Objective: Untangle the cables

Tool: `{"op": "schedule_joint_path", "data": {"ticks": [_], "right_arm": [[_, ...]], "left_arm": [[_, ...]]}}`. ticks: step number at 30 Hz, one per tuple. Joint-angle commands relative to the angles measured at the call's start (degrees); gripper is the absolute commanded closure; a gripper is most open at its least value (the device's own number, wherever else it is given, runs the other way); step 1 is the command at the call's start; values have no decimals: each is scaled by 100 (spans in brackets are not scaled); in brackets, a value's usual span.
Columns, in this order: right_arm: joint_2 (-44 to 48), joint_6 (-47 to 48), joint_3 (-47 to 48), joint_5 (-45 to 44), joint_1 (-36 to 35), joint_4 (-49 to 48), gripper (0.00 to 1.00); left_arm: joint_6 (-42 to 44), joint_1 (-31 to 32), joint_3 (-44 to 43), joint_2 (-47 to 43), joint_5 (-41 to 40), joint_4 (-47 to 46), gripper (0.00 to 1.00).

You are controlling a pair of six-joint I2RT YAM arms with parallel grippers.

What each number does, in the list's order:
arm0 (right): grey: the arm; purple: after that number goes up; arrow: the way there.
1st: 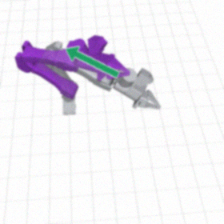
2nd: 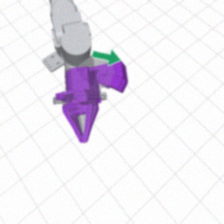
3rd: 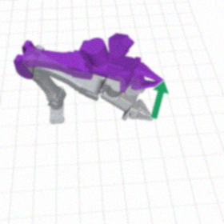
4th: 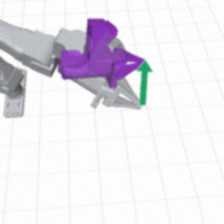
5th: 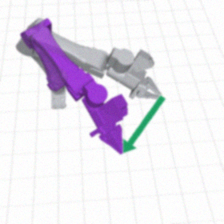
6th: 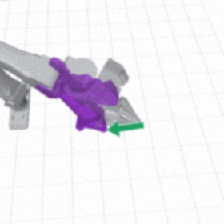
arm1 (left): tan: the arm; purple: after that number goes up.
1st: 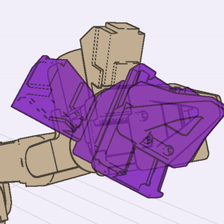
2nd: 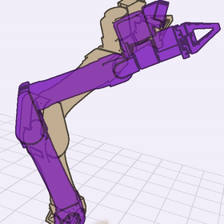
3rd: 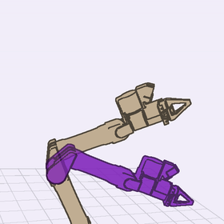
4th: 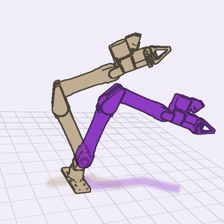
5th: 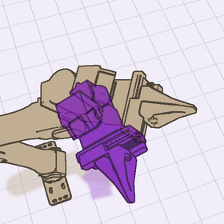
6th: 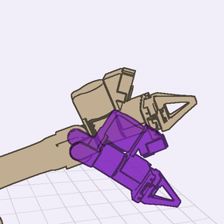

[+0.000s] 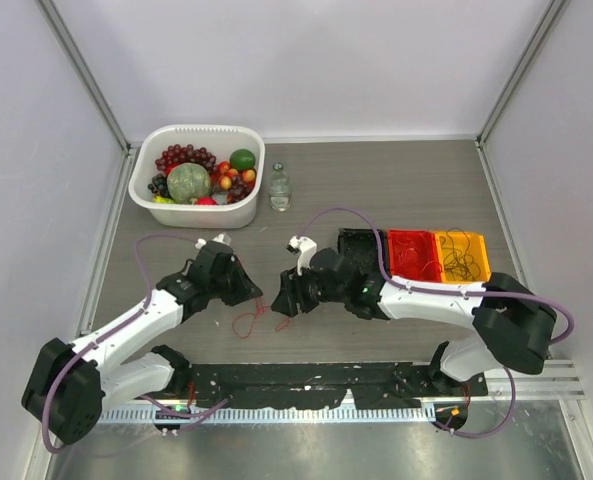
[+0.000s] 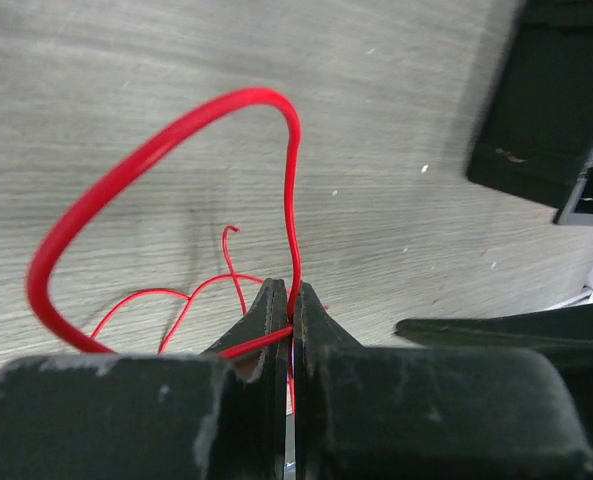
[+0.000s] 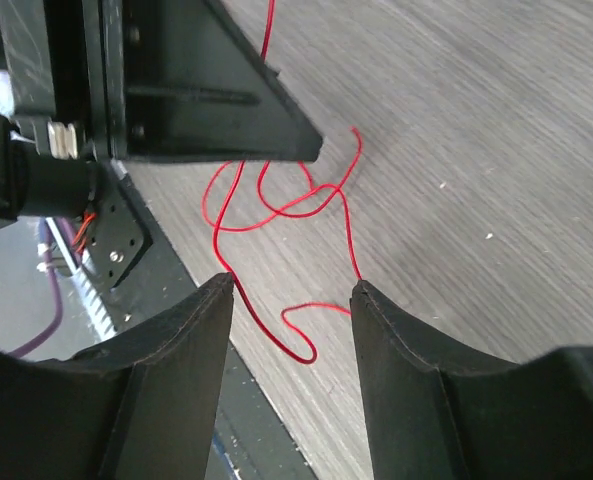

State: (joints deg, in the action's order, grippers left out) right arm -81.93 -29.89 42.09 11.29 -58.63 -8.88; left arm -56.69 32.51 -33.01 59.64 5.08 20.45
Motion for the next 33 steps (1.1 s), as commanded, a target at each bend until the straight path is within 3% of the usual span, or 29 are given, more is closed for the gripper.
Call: {"op": "schedule_joint_path", "data": {"ticks": [1, 10, 17, 24, 27, 29, 30, 31, 33], "right_arm": [[-25, 142, 133, -592, 27, -201, 43], [-666, -25, 274, -127, 18, -403, 42], [-526, 97, 379, -311, 36, -158, 42], [-227, 115, 467, -277, 334, -52, 41], [-253, 167, 616, -259, 414, 53, 40], [-349, 185, 739, -276, 501, 150, 37], [-393, 177, 879, -259, 519, 246, 35], [-533, 168, 967, -233, 537, 334, 21], [-822, 168, 1319, -145, 537, 624, 19]], "left_arm": [[-281, -8, 365, 48, 265, -787, 100], [-387, -8, 700, 189, 590, -1227, 99], [-396, -17, 832, -469, 344, -859, 57], [-335, -61, 543, -1550, -77, 361, 26], [-238, -87, 235, -2042, -463, 1055, 18], [-185, -87, -11, -2289, -797, 1495, 4], [-176, -87, -195, -2377, -946, 1758, 1], [-159, -87, -318, -2517, -1087, 1961, 0], [-45, -96, -591, -2728, -1307, 2340, 0]]}}
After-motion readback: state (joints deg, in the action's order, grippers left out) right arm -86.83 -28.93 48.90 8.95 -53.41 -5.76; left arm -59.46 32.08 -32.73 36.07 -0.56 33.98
